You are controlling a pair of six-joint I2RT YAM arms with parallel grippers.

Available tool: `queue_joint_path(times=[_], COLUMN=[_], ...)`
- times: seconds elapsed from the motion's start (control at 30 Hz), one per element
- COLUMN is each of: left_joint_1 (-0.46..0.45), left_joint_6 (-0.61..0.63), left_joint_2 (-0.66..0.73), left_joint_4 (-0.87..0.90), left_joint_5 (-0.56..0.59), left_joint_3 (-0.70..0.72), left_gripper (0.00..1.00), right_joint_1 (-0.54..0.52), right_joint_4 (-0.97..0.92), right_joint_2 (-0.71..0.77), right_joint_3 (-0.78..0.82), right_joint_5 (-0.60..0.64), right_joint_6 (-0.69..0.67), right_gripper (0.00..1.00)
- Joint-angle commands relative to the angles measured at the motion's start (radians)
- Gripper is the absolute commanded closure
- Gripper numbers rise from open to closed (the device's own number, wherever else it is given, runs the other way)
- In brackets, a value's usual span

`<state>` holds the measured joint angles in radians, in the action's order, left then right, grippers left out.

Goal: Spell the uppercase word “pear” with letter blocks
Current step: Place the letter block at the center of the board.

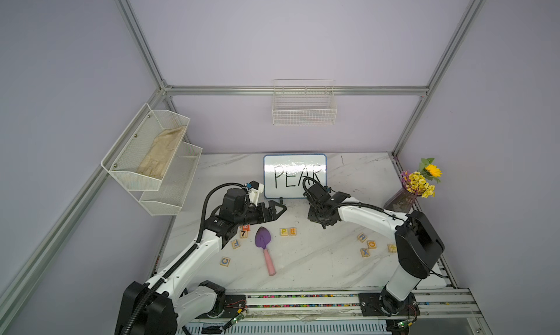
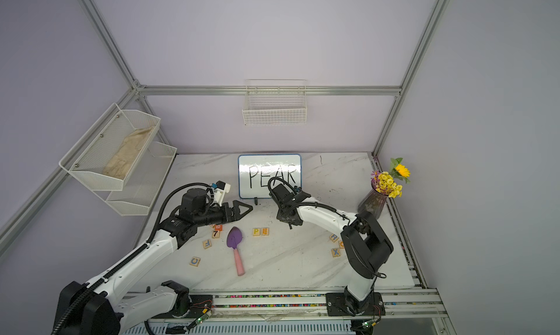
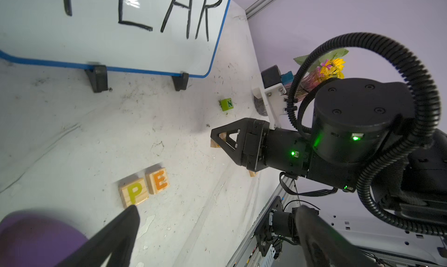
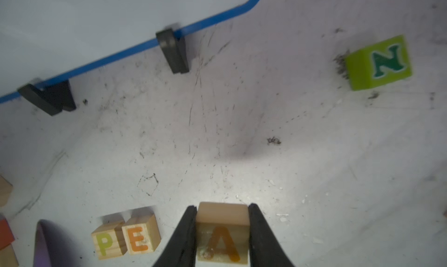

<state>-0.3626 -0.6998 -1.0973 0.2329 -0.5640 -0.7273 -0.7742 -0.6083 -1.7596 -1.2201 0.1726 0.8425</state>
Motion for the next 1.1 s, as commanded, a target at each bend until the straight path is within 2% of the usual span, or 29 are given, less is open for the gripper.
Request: queue_joint_path(times=[0.0, 0.17, 0.5, 0.73, 1.07], left_joint_1=[-0.006, -0.006, -0.006, -0.006, -0.006], left_joint_6=[0.043, 0.083, 0.098, 0.106, 0.113], left_joint_2=[0.040, 0.081, 0.039, 0.034, 0.043], left_joint_4=[0.101, 0.164, 0.164, 0.169, 0.169], left_joint_5=[0.050, 0.123, 0.127, 0.131, 0.136], left_joint_3=[0.056, 0.046, 0.020, 0.017, 0.020], left_gripper=[0.00, 0.00, 0.00, 0.00, 0.00], right_joint_1=[-0.039, -0.057, -0.087, -0.105, -0.141], right_joint_4=[0.022, 0.029, -0.014, -0.011, -0.011], right_joint_2=[-0.060, -0.124, -0.192, -0.199, -0.186], right_joint_3=[-0.046, -0.062, -0.106, -0.088, -0.056], right_joint_5=[0.001, -0.020, -0.024, -0.064, -0.031], right_joint_6=[-0.043, -0.077, -0.110, -0.069, -0.022], right_gripper=[0.68, 0.68, 0.68, 0.70, 0.71])
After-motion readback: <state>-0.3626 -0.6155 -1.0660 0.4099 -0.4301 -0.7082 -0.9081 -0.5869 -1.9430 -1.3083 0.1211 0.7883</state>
